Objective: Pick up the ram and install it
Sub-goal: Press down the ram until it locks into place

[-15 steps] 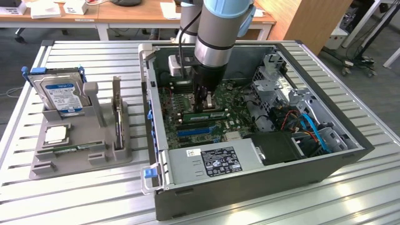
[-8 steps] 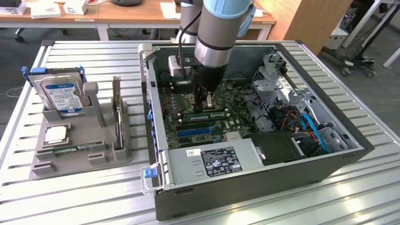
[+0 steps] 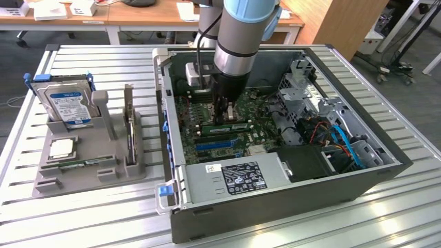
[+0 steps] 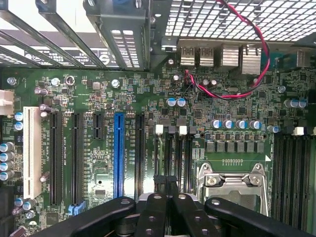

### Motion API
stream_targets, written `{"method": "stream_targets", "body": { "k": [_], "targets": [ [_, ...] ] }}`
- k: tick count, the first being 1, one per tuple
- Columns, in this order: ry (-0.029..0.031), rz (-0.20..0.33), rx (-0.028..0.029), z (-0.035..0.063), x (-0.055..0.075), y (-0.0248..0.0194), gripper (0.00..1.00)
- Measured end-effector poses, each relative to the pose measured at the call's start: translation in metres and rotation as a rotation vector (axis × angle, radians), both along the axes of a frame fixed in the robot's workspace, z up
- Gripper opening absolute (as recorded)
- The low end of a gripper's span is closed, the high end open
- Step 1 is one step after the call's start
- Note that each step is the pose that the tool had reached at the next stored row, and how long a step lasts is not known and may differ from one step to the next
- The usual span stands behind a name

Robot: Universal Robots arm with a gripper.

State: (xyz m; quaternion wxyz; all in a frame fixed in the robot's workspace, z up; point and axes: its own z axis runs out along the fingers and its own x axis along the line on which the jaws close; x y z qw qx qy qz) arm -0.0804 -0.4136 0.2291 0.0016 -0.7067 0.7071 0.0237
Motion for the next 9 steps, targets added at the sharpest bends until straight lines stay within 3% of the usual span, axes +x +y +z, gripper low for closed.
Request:
{"method": "stream_targets", "body": {
  "k": [9],
  "targets": [
    [0.0, 0.0, -0.0001, -0.0026, 0.0, 0.0, 0.1]
  ]
}}
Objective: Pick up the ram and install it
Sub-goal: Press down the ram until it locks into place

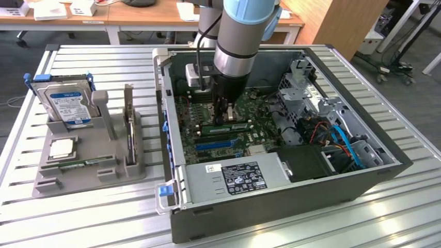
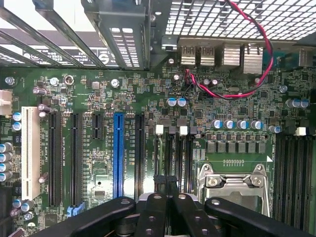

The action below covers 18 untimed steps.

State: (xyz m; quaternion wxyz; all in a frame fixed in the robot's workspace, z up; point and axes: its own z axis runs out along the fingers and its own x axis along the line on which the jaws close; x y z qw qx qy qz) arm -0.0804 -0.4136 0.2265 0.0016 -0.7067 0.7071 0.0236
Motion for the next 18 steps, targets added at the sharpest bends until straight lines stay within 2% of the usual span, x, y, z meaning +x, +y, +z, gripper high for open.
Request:
{"method": "stream_targets", "body": {
  "k": [18],
  "targets": [
    [0.0001, 0.0, -0.0001, -0.0028, 0.0, 0.0, 0.1]
  ]
}}
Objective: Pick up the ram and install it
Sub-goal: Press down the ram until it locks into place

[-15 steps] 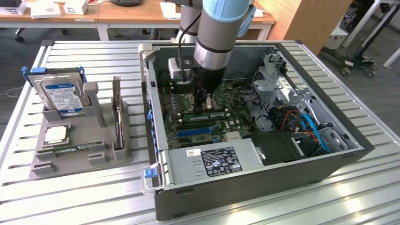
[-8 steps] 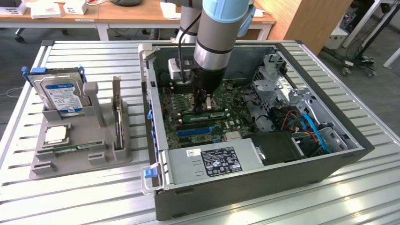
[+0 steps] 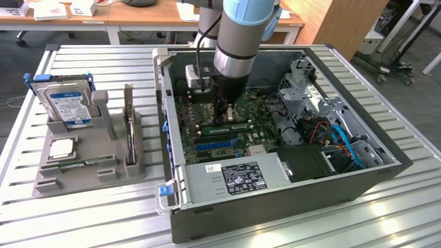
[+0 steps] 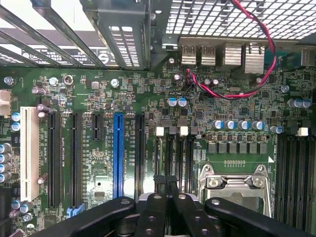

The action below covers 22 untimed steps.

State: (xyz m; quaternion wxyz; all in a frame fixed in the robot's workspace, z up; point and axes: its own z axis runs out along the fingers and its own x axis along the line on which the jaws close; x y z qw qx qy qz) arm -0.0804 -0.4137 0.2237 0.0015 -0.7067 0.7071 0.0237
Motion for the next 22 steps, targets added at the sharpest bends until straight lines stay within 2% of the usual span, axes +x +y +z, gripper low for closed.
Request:
{"method": "stream_targets", "body": {
  "k": [22],
  "targets": [
    [-0.0002, 0.0, 0.0002, -0.001, 0.0, 0.0, 0.1]
  ]
}}
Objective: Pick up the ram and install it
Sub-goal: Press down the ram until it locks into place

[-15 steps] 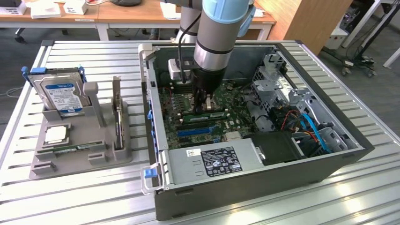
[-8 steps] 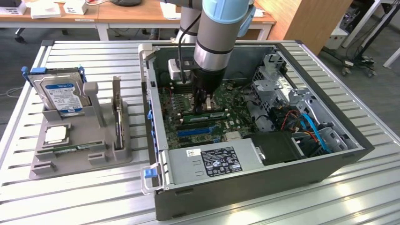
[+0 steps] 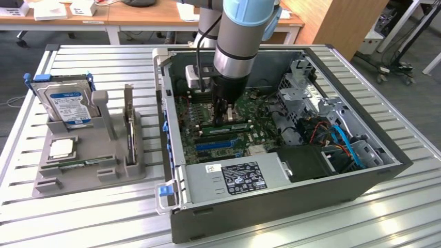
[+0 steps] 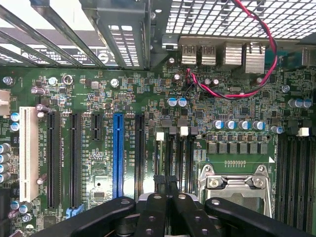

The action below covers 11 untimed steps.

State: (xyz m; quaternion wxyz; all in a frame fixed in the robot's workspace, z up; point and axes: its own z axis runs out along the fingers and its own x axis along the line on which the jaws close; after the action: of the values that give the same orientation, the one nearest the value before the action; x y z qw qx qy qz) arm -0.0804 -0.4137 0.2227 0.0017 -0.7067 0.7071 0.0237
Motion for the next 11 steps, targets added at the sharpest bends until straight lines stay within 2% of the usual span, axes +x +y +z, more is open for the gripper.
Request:
{"method": "stream_targets", "body": {
  "k": [5, 11],
  "targets": [
    [-0.001, 0.0, 0.0012, 0.0009, 0.0, 0.0002, 0.1],
    [0.0, 0.0, 0.0, 0.016, 0.0, 0.0, 0.1]
  ]
}}
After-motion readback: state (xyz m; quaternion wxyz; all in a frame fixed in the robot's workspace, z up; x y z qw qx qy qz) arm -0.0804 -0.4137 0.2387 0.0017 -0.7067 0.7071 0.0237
